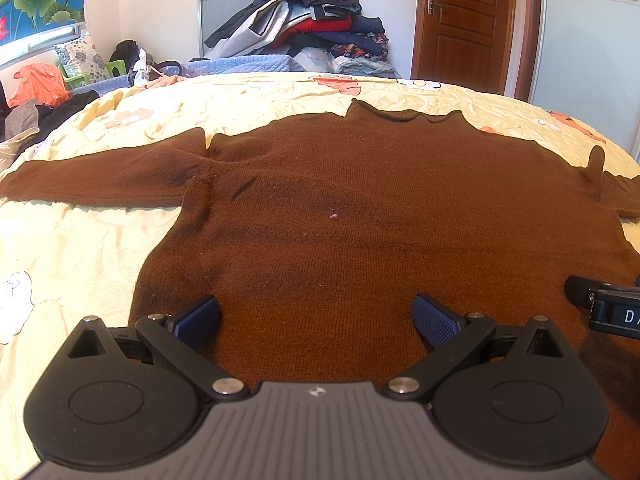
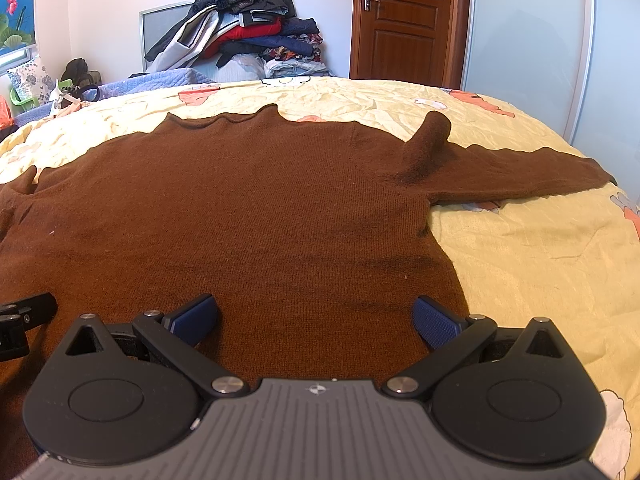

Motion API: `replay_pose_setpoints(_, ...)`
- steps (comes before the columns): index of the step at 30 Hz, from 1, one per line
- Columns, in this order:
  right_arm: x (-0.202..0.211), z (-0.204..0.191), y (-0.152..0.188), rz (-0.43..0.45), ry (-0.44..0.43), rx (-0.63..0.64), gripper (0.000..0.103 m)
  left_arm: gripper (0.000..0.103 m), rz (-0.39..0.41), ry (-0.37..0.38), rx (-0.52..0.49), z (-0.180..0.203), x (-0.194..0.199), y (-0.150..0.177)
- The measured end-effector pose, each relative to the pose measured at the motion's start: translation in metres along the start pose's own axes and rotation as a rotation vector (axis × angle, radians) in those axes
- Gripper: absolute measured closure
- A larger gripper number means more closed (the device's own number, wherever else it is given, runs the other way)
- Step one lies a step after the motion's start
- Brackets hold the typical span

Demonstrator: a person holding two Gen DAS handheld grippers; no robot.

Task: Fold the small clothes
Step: 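Grasp the brown sweater's sleeve cuff with the right gripper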

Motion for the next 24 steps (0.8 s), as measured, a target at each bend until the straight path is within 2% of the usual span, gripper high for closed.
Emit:
replay_pose_setpoints(4, 0.000, 0.001, -0.001, -0.008, -0.012, 0.002, 0.000, 0.000, 0.000, 0.000, 0.000, 0.000, 0.000, 0.000)
replay_pose_setpoints(6, -0.001, 0.011, -0.008, -0.031, -0.075, -0.022, 0.000, 0.000, 0.000, 0.000, 0.000, 0.000, 0.000, 0.000)
replay_pose_setpoints(9, 0.007, 0.056, -0.029, 0.062, -0.167, -0.193, 0.000, 0.000, 0.001, 0.002, 0.002, 0.000, 0.001, -0.001)
replay_pose_setpoints(11, 0.009, 0.106, -0.045, 0.166, -0.185, -0.344, 0.000, 0.000, 0.001, 0.000, 0.002, 0.000, 0.000, -0.001)
replay_pose_setpoints(15, -0.014, 0.235, -0.073, 0.275, -0.109, -0.644, 0.001, 0.000, 0.001, 0.000, 0.002, 0.000, 0.000, -0.001)
replay_pose_setpoints(18, -0.038, 0.324, -0.083, 0.318, 0.037, -0.809, 0.013, 0.000, 0.001, 0.000, 0.002, 0.000, 0.000, -0.001)
replay_pose_setpoints(19, -0.049, 0.353, -0.085, 0.310, 0.086, -0.850, 0.014, 0.000, 0.001, 0.000, 0.002, 0.000, 0.000, -0.001)
replay_pose_setpoints(21, -0.069, 0.389, -0.081, 0.274, 0.160, -0.896, 0.016, 0.000, 0.001, 0.000, 0.003, 0.000, 0.000, -0.001)
replay_pose_setpoints(23, -0.087, 0.413, -0.073, 0.224, 0.240, -0.955, 0.024, 0.000, 0.001, -0.001, 0.003, 0.000, 0.000, -0.001)
replay_pose_setpoints(24, -0.094, 0.419, -0.067, 0.215, 0.247, -0.983, 0.025, 0.000, 0.001, -0.002, 0.003, 0.000, 0.000, -0.001)
Point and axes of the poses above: each gripper's, at about its wrist camera, not at the fingertips, and x roughly against the way its jaws point, z to its right, y to its underside, the point moved 3 cm from there along -x, roughly the way its jaws point, and after that the axes turned 14 degrees about z, right-handed, at the moved point
